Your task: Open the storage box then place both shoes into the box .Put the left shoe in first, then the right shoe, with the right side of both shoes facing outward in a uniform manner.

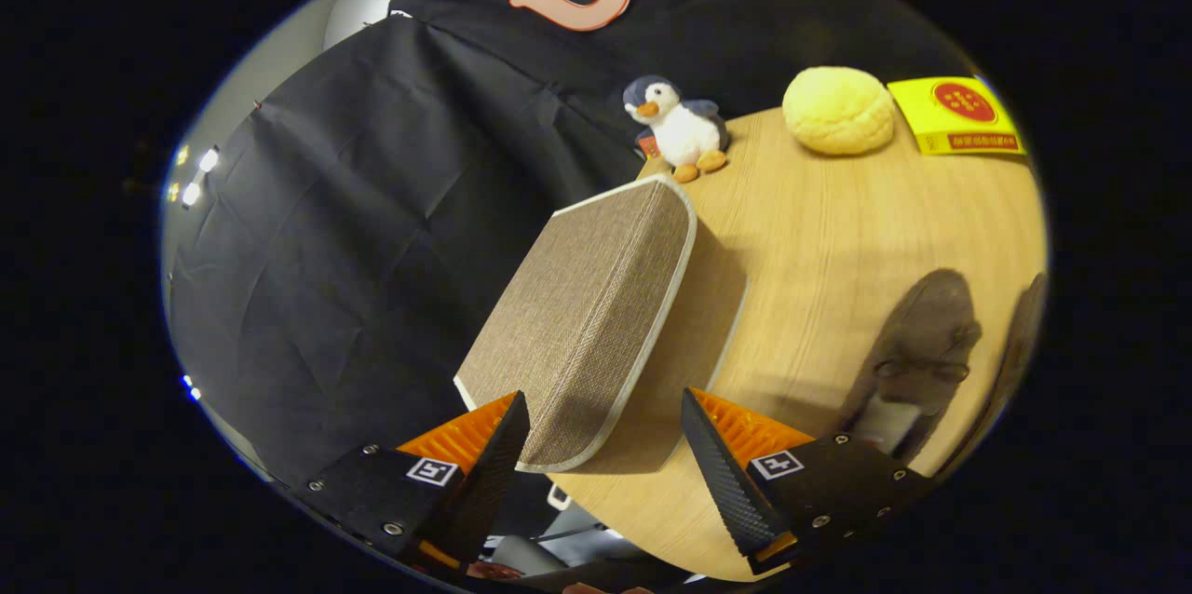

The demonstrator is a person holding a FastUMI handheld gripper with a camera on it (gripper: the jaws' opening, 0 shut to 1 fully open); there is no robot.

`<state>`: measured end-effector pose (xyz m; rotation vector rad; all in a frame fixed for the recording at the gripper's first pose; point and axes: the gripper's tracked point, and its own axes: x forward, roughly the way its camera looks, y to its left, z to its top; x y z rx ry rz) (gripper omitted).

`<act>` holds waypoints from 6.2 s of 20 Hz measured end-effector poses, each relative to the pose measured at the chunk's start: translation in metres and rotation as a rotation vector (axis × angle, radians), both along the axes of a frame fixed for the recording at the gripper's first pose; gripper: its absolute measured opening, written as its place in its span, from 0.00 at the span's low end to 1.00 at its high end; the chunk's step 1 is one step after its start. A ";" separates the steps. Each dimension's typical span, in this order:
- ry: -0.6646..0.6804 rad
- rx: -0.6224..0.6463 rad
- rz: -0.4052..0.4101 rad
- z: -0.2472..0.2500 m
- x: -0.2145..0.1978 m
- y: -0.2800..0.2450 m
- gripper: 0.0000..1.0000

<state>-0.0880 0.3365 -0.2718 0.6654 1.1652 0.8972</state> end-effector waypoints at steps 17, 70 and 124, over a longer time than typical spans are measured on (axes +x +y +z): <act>0.281 0.319 -0.004 0.002 -0.015 0.030 0.95; -0.126 0.112 -0.026 0.151 0.042 0.199 0.87; -0.010 -0.606 -0.535 -0.074 0.077 -0.161 0.08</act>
